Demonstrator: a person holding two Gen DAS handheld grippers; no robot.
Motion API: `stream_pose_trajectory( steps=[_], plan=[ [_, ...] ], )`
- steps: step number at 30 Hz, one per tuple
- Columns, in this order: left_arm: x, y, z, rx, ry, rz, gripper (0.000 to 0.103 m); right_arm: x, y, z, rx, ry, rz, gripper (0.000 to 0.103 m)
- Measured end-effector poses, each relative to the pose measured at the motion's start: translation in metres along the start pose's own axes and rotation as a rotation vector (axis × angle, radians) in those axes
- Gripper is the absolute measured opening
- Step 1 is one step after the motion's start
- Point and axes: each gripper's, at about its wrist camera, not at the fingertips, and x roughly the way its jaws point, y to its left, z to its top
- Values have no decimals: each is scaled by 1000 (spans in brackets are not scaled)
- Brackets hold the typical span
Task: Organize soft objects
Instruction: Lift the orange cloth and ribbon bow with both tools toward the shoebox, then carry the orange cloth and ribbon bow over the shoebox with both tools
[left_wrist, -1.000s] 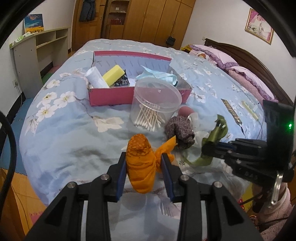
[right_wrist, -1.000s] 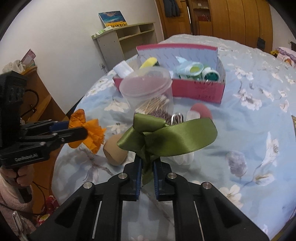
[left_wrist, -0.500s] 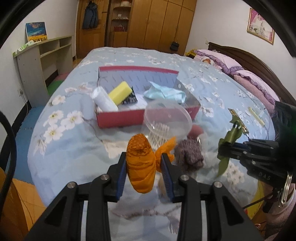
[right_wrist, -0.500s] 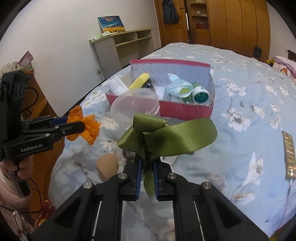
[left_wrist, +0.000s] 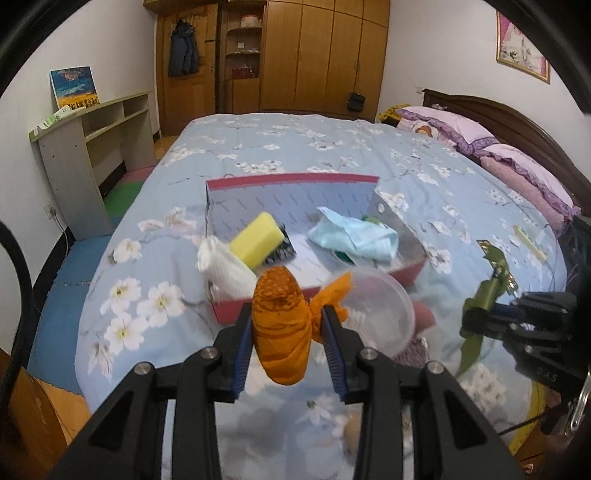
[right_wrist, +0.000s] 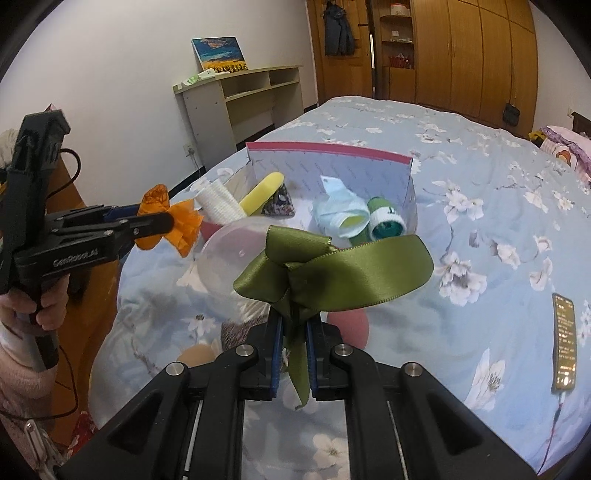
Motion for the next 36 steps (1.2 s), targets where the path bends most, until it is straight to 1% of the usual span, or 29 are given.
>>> stream_pose_trajectory(
  steps=[7, 12, 18, 25, 32, 36],
  plan=[
    [22, 10, 32, -13, -11, 11, 37, 8, -10, 19, -3, -2, -16, 12],
    [41, 11, 50, -18, -5, 3, 37, 15, -18, 36, -9, -10, -25, 12],
    [61, 8, 59, -20, 17, -11, 37, 24, -25, 57, -27, -17, -38, 12],
    [81, 7, 62, -23, 47, -19, 37, 39, -34, 81, -23, -17, -32, 12],
    [95, 4, 60, -12, 72, -26, 37, 66, -48, 106, -10, 3, -44, 12],
    [105, 4, 60, -12, 83, -18, 37, 85, -57, 115, 1, 22, -58, 12]
  ],
)
